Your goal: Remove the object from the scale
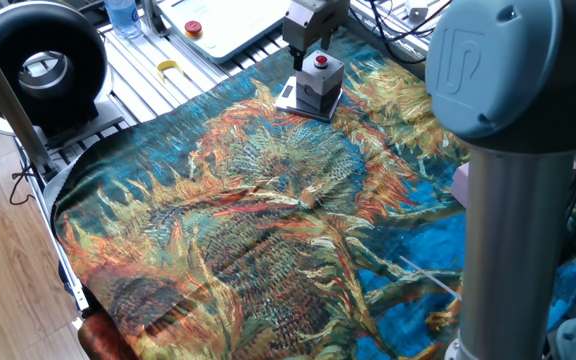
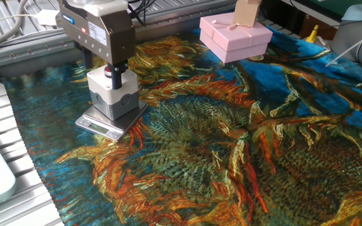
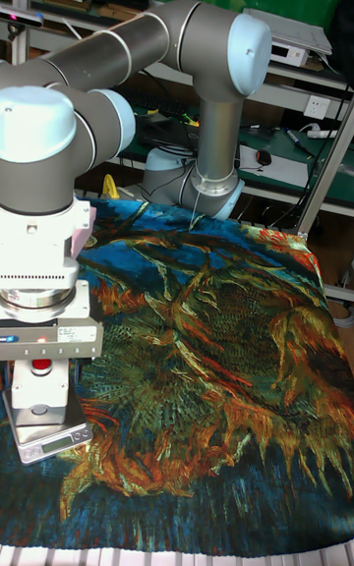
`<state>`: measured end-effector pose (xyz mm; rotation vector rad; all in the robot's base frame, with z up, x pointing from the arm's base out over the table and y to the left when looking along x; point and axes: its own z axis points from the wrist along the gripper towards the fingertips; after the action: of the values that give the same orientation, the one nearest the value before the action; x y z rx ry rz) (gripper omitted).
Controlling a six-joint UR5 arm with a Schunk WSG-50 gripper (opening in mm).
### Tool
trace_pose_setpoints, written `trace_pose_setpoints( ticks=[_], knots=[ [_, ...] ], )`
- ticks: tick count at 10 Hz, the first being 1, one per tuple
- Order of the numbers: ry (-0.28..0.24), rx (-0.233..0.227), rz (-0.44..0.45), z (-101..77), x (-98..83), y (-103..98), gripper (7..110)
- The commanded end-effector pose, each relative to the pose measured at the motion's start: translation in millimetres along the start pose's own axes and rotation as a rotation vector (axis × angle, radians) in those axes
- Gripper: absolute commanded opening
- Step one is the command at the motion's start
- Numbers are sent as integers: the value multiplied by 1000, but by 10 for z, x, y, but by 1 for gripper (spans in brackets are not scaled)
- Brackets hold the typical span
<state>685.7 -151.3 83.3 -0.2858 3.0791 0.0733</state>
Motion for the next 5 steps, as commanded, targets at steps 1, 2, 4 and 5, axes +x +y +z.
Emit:
trace_pose_setpoints(
  ticks=[1, 2, 4, 5],
  knots=[
    [-11, -18, -3, 68, 42, 30, 110],
    [-12, -22, -6, 70, 47, 36, 110],
    [-13, -24, -13, 80, 72, 25, 110],
    [-8, -26, -13, 85, 95, 24, 110]
  ],
)
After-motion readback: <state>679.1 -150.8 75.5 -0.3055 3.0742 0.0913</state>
